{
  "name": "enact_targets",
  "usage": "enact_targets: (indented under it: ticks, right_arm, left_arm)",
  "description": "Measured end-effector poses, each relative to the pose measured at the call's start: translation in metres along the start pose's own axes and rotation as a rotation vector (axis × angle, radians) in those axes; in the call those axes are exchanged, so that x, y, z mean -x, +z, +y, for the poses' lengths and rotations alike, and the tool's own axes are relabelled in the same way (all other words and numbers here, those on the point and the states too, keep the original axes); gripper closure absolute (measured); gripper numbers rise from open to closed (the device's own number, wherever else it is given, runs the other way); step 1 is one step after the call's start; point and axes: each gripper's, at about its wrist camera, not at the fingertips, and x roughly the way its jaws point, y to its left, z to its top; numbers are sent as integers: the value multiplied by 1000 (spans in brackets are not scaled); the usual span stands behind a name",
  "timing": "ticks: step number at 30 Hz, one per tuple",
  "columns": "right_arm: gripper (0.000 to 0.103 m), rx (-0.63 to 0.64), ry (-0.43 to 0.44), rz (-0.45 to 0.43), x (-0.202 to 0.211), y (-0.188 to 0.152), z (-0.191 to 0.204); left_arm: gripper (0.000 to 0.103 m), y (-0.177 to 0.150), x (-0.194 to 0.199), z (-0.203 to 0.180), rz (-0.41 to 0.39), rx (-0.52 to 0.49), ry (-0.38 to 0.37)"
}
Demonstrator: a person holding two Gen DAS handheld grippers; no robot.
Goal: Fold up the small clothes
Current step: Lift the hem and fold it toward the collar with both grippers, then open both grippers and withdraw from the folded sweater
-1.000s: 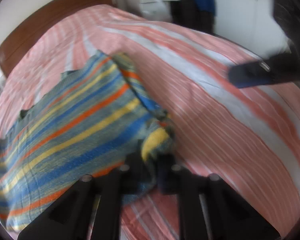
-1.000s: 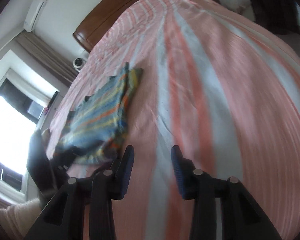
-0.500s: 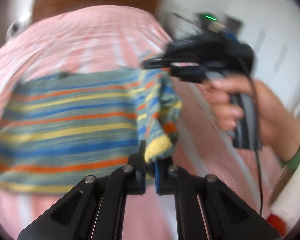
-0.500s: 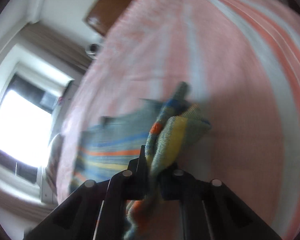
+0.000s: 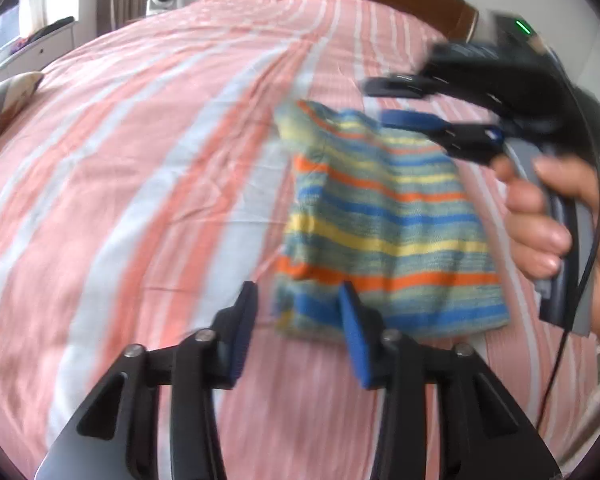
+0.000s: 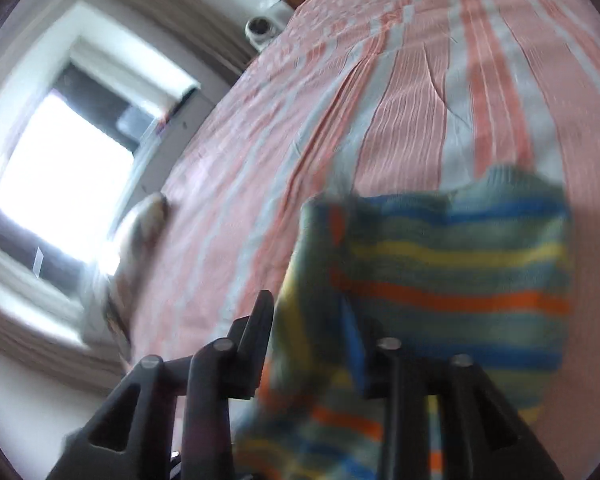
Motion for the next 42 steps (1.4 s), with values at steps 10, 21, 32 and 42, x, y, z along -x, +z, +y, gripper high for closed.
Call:
enact_targets:
  ticks: [10, 21, 32, 42]
  right_arm:
    - [61, 339, -154, 21, 89, -92, 3]
    - [37, 306, -321, -73, 141, -186, -13]
    - [21, 275, -368, -30, 137, -178, -22]
    - [16, 82, -350, -154, 169, -144, -70]
  left_arm:
    - [32, 10, -31, 6, 57, 25, 169]
    - [17, 7, 7, -3, 2, -42, 239]
    - [15, 26, 3, 11, 55, -108, 87]
    - [12, 52, -9, 49, 46, -78, 92]
